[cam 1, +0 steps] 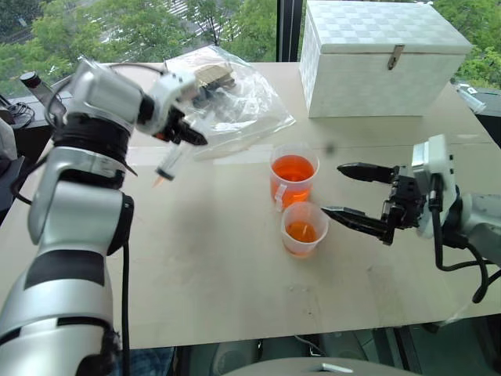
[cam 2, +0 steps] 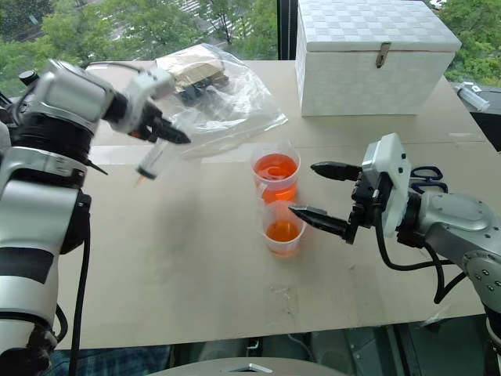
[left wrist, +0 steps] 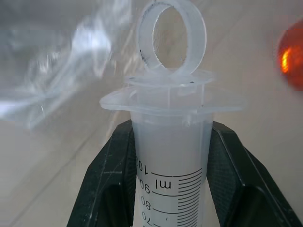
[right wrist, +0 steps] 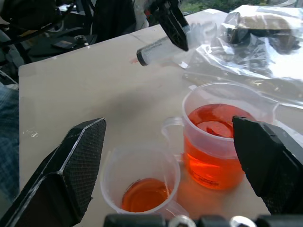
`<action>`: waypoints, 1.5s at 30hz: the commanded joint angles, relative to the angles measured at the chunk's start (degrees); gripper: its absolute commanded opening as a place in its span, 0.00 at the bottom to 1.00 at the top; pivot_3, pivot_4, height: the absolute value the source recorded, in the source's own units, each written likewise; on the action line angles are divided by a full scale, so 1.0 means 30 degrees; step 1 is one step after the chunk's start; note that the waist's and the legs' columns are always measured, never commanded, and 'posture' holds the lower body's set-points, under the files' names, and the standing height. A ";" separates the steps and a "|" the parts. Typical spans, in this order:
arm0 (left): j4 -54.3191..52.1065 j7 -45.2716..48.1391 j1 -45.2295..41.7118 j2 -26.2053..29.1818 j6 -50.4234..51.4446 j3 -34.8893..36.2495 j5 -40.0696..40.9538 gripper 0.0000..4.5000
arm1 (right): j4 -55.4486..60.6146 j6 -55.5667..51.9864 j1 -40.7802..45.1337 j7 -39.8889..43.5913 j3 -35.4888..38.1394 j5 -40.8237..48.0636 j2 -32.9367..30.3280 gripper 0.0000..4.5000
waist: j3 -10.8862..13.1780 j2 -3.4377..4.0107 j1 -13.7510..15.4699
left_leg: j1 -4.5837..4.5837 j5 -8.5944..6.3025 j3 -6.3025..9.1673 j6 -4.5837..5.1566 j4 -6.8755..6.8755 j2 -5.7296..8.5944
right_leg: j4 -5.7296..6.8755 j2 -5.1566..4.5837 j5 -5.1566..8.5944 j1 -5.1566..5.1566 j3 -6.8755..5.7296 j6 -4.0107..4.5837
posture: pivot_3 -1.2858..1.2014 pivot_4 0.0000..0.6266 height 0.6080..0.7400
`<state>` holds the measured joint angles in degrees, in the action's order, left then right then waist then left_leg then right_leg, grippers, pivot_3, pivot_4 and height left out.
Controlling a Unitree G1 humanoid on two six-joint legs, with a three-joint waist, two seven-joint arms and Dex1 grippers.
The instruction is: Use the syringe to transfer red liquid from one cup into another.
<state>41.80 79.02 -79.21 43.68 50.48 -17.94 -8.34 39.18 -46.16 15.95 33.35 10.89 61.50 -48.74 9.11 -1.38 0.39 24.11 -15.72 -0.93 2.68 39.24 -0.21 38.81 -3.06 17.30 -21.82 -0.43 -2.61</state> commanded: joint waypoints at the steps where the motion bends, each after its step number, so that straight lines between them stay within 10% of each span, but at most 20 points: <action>1: -0.2733 -0.2069 -0.0876 -0.0741 0.0000 0.4396 0.2934 0.31 | -0.0755 0.0351 0.0984 -0.0211 0.1381 0.0776 0.0078 1.00 | 0.0001 0.0000 -0.0012 | -0.0003 0.0001 0.0005 -0.0001 -0.0001 -0.0004 | 0.0002 -0.0006 0.0001 -0.0001 -0.0003 0.0000 | 0.52 0.24 1.00; 9: -1.2359 -0.6647 0.2623 -0.6172 -0.0351 1.0053 0.9234 0.31 | -0.4276 -0.0190 0.4736 -0.1205 0.1793 0.1069 -0.0121 1.00 | -0.0013 0.0021 0.0030 | -0.0038 0.0003 -0.0003 -0.0006 0.0036 -0.0006 | 0.0014 -0.0028 -0.0001 0.0027 0.0014 -0.0002 | 0.52 0.24 1.00; 17: -1.7448 -0.9068 0.7074 -0.9243 -0.1380 0.9961 1.2478 0.31 | -0.6085 0.0170 0.8201 -0.2716 0.0300 -0.1378 0.1700 1.00 | -0.0025 0.0043 -0.0351 | -0.0069 0.0008 -0.0054 -0.0013 0.0019 -0.0009 | 0.0021 -0.0016 -0.0002 0.0019 0.0073 -0.0003 | 0.52 0.24 1.00; 45: -1.5464 -0.6352 1.1453 -0.6605 -0.7906 0.6084 1.2398 0.31 | -0.8794 0.1060 1.1847 0.1209 -0.2956 -0.6056 0.5598 1.00 | -0.0031 0.0058 -0.0356 | -0.0089 0.0006 -0.0069 -0.0010 0.0005 -0.0004 | 0.0019 -0.0005 -0.0002 0.0019 0.0072 -0.0003 | 0.52 0.24 1.00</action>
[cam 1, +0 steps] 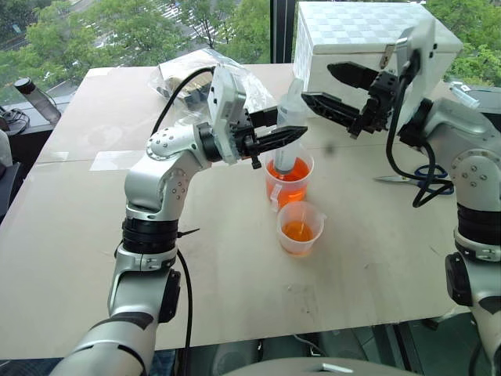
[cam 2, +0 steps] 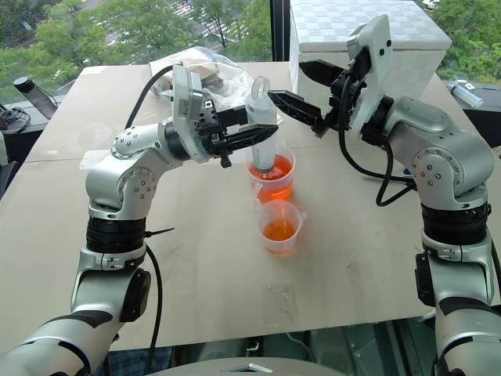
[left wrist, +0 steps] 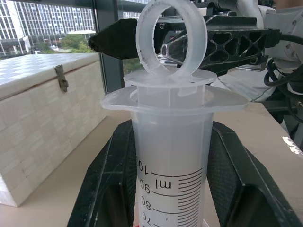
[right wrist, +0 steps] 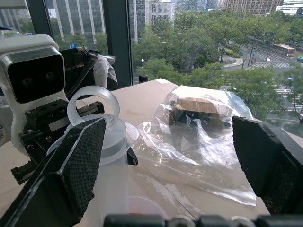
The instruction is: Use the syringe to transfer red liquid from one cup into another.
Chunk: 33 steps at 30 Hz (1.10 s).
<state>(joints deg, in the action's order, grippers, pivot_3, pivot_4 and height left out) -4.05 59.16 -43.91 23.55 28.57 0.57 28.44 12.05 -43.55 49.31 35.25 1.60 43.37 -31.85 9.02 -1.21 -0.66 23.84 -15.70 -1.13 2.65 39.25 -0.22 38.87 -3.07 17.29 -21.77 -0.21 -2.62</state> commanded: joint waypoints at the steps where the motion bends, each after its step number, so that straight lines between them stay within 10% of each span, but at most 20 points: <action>1: -0.0036 0.0311 -0.0382 0.0124 -0.0673 -0.0141 0.0122 0.31 | 0.0236 0.0121 0.0798 0.0730 0.0101 -0.0036 0.0015 1.00 | 0.0000 0.0000 -0.0011 | 0.0000 0.0000 0.0000 0.0000 0.0000 0.0000 | 0.0000 0.0000 0.0000 0.0000 0.0000 0.0000 | 0.52 0.24 1.00; 6: 0.0965 0.0775 -0.0632 0.0315 -0.1484 -0.0466 -0.0317 0.31 | -0.0167 -0.0588 0.1418 0.0641 0.0000 0.0038 0.0501 0.82 | 0.0000 0.0001 -0.0038 | -0.0003 0.0000 0.0003 -0.0001 -0.0004 0.0000 | 0.0000 0.0001 0.0000 -0.0004 0.0000 0.0000 | 0.52 0.24 1.00; 13: 0.2082 0.1086 -0.0976 0.0317 -0.2136 -0.0558 -0.0475 0.31 | -0.0030 -0.1851 0.1367 0.1017 0.0038 0.0165 0.0393 0.03 | 0.0001 0.0001 0.0003 | 0.0004 0.0000 0.0003 0.0001 -0.0005 0.0001 | 0.0000 -0.0003 0.0000 -0.0005 -0.0010 0.0000 | 0.52 0.24 1.00; 31: 0.2643 0.1640 -0.0658 -0.0174 -0.2811 -0.1206 -0.0700 0.31 | 0.0545 -0.1858 0.0672 0.1536 -0.0105 -0.0197 0.0673 0.01 | 0.0001 0.0002 -0.0017 | 0.0007 -0.0001 0.0007 0.0001 -0.0012 0.0001 | -0.0001 -0.0003 0.0000 -0.0006 -0.0008 0.0000 | 0.52 0.24 1.00; 33: 0.2741 0.1693 -0.0683 -0.0238 -0.2904 -0.1254 -0.0757 0.31 | 0.0411 -0.2340 0.0768 0.1952 -0.0170 0.0104 0.0541 0.13 | 0.0001 0.0002 -0.0018 | 0.0007 -0.0001 0.0007 0.0001 -0.0012 0.0002 | -0.0002 -0.0002 0.0000 -0.0007 -0.0011 0.0000 | 0.52 0.24 1.00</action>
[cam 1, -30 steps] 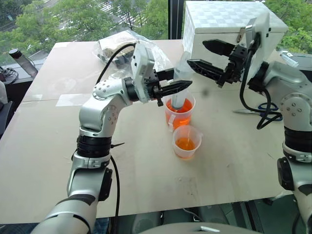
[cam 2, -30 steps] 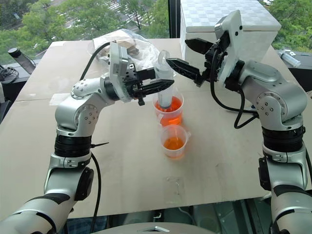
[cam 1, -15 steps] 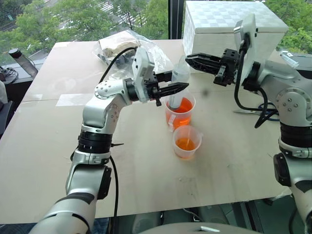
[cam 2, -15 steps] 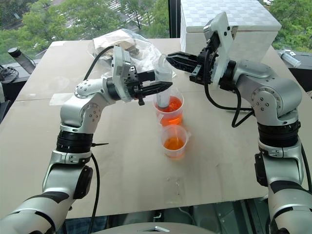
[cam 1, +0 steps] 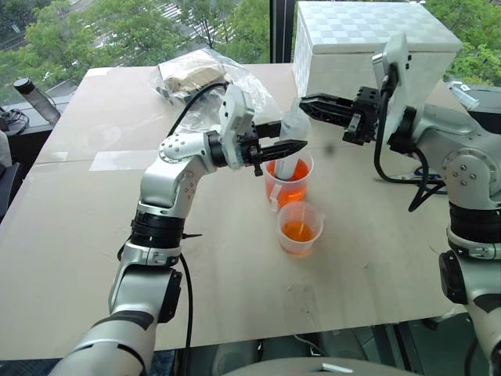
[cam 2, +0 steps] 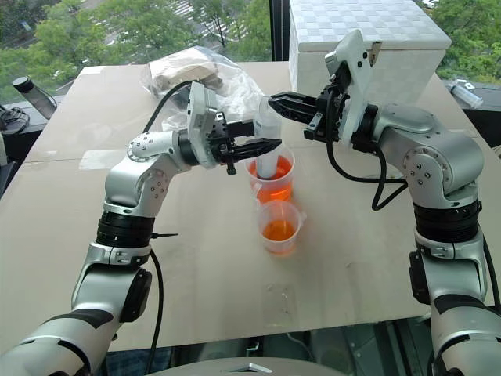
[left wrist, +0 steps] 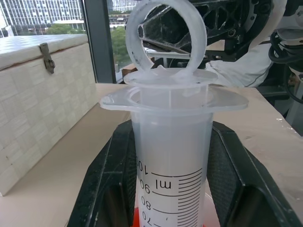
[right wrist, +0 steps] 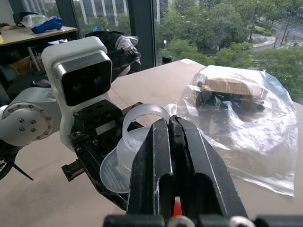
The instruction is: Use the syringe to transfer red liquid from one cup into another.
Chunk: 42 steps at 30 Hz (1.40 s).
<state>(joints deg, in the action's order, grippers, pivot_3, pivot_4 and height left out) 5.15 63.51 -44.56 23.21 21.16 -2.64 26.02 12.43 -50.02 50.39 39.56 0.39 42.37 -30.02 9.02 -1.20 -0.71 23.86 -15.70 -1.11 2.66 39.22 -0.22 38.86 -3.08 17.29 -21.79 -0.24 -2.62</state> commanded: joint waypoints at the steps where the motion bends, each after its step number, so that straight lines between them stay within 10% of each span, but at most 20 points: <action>1: -0.0298 0.0260 -0.0471 -0.0145 -0.0461 -0.0202 0.0039 0.31 | 0.0305 -0.0276 0.0428 0.0583 0.0227 0.0480 -0.0082 0.18 | 0.0000 0.0000 -0.0003 | 0.0000 0.0000 0.0000 0.0000 -0.0001 0.0000 | 0.0000 0.0000 0.0000 0.0001 0.0001 0.0000 | 0.52 0.24 1.00; 5: -0.0253 0.0360 -0.0478 -0.0185 -0.0528 -0.0237 0.0026 0.31 | 0.0590 -0.0227 0.0396 -0.0203 0.0448 0.0286 0.0357 0.60 | 0.0000 0.0000 -0.0005 | 0.0000 0.0000 0.0000 0.0000 -0.0001 0.0000 | 0.0001 0.0000 0.0000 0.0000 0.0002 0.0000 | 0.52 0.24 1.00; 11: -0.0093 0.0383 -0.0535 -0.0278 -0.0629 -0.0244 -0.0058 0.31 | 0.0767 -0.0478 0.0444 -0.0426 0.0596 0.0443 0.0590 0.60 | 0.0000 0.0000 -0.0001 | 0.0000 0.0000 0.0001 0.0000 -0.0001 0.0000 | 0.0001 -0.0001 0.0000 0.0000 0.0003 0.0000 | 0.52 0.24 1.00; 18: -0.0017 0.0286 -0.0424 -0.0339 -0.0767 -0.0293 -0.0201 0.31 | 0.0793 -0.0433 0.0355 -0.0622 0.0618 0.0359 0.0801 0.01 | 0.0000 0.0001 -0.0004 | 0.0000 0.0000 0.0001 0.0000 -0.0001 0.0000 | 0.0001 0.0000 0.0000 0.0000 0.0002 0.0000 | 0.52 0.24 1.00; 42: 0.0461 0.0066 -0.0401 -0.0322 -0.1200 -0.0353 -0.0569 0.31 | -0.1413 -0.7427 0.1877 -0.6550 0.5081 0.6165 0.3173 0.01 | 0.0001 0.0003 -0.0019 | 0.0000 0.0000 -0.0001 0.0000 -0.0020 0.0000 | 0.0004 -0.0002 0.0000 -0.0001 0.0004 0.0000 | 0.52 0.24 1.00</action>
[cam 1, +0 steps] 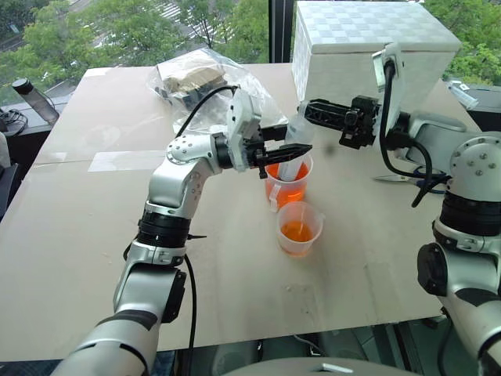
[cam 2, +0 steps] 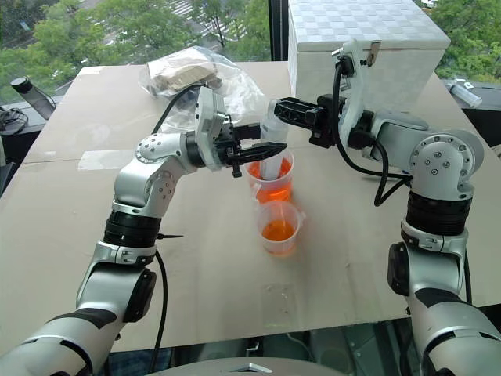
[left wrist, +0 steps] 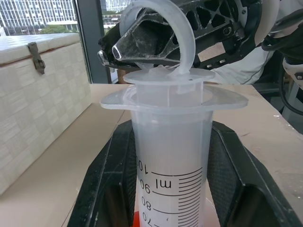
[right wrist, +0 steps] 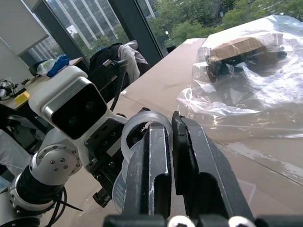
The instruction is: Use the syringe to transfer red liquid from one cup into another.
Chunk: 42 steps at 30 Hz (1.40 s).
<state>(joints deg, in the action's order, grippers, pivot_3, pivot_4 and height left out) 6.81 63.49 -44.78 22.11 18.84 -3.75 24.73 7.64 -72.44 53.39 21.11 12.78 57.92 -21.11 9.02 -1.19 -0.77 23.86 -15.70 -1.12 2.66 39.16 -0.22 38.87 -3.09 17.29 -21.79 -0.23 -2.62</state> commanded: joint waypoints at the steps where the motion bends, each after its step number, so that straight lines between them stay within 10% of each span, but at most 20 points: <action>1: -0.0063 0.0083 -0.0319 0.0042 -0.0441 -0.0001 -0.0131 0.31 | 0.0085 0.0019 0.0912 -0.0533 0.0990 0.0996 0.0206 0.01 | 0.0000 0.0000 0.0000 | 0.0000 0.0000 0.0000 0.0000 0.0000 0.0000 | 0.0000 0.0000 0.0000 0.0000 -0.0001 0.0000 | 0.52 0.24 1.00; 42: 0.0669 0.0401 -0.0591 -0.0369 -0.0595 -0.0038 -0.0415 0.31 | -0.2587 0.0720 0.2590 -0.5759 0.2858 0.5825 -0.0069 0.01 | 0.0003 0.0004 -0.0021 | 0.0004 0.0000 -0.0009 0.0001 -0.0037 0.0000 | -0.0005 0.0003 0.0000 -0.0001 0.0000 0.0000 | 0.52 0.24 1.00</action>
<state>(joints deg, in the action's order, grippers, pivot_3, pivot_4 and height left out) 9.64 63.22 -46.72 21.10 18.11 -2.34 23.71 -1.06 -74.44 58.20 4.18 16.96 73.77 -20.39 9.03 -1.18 -0.83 23.88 -15.70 -1.14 2.66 39.04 -0.22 38.86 -3.08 17.29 -21.79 -0.23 -2.62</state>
